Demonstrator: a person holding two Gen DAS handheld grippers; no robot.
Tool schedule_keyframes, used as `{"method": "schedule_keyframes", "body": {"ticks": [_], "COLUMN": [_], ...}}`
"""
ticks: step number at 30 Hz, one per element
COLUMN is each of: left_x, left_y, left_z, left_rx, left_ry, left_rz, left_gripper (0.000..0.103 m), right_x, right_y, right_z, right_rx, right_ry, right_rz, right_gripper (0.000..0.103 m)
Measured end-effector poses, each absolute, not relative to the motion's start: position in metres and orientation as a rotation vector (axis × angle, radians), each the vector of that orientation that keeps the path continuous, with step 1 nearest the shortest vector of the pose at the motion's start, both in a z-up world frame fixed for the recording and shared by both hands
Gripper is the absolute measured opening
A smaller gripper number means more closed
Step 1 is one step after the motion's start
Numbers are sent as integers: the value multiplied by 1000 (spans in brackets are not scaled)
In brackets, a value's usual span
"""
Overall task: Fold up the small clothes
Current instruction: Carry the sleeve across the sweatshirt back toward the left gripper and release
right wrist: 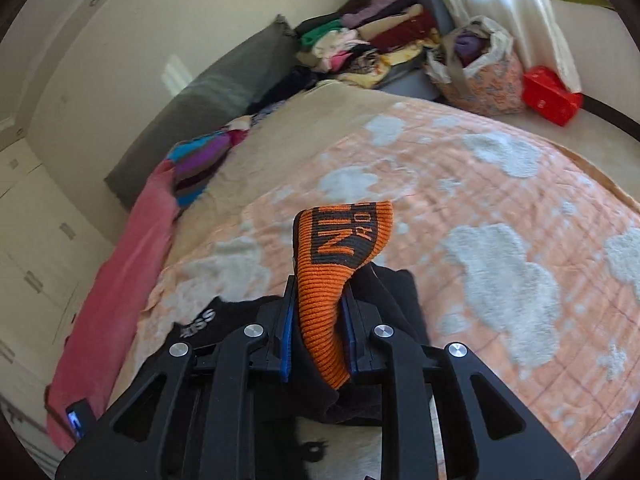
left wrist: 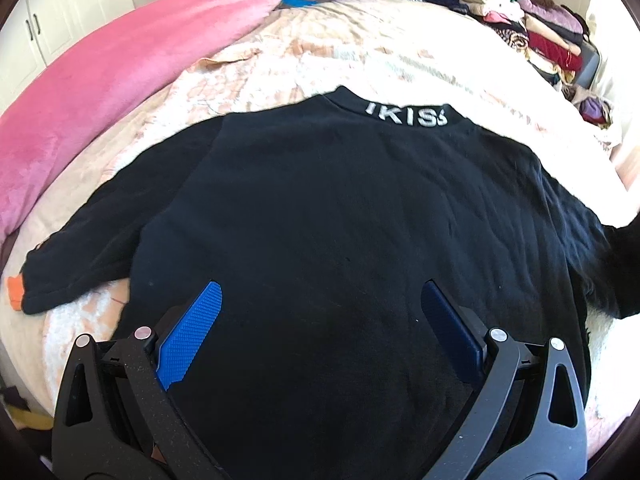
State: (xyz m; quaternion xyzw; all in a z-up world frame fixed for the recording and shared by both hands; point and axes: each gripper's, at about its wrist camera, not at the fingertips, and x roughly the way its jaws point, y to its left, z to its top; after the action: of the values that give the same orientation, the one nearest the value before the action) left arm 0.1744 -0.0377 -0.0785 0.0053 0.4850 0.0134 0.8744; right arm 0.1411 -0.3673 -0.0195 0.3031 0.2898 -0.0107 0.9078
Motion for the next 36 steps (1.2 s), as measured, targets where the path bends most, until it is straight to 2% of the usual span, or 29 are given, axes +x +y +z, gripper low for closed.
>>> {"method": "schedule_keyframes", "body": {"ticks": [7, 13, 16, 19, 20, 21, 26, 32, 36], "left_x": [176, 178, 179, 180, 180, 180, 177, 177, 181], "left_y": [-11, 10, 18, 23, 24, 24, 18, -11, -37], "left_z": [-65, -64, -67, -71, -72, -73, -73, -75, -82], "left_rx": [-32, -67, -79, -90, -94, -100, -126, -196, -249], "left_ry": [985, 983, 991, 1001, 1004, 1007, 1012, 1041, 1075], "left_rz": [56, 71, 81, 85, 84, 80, 40, -67, -145], "left_gripper": [94, 94, 94, 94, 94, 94, 94, 94, 94], "right_x": [178, 200, 207, 209, 209, 209, 201, 193, 197], "right_y": [-255, -194, -186, -186, -187, -187, -198, -212, -240], "right_z": [-1, -18, -30, -40, -43, -44, -45, -63, -73], "right_rx": [527, 443, 440, 472, 478, 476, 442, 238, 337], "right_ry": [680, 758, 781, 777, 774, 772, 776, 827, 847], "right_rz": [216, 271, 283, 335, 357, 367, 334, 197, 161], "right_gripper": [18, 19, 22, 38, 49, 54, 55, 55, 55]}}
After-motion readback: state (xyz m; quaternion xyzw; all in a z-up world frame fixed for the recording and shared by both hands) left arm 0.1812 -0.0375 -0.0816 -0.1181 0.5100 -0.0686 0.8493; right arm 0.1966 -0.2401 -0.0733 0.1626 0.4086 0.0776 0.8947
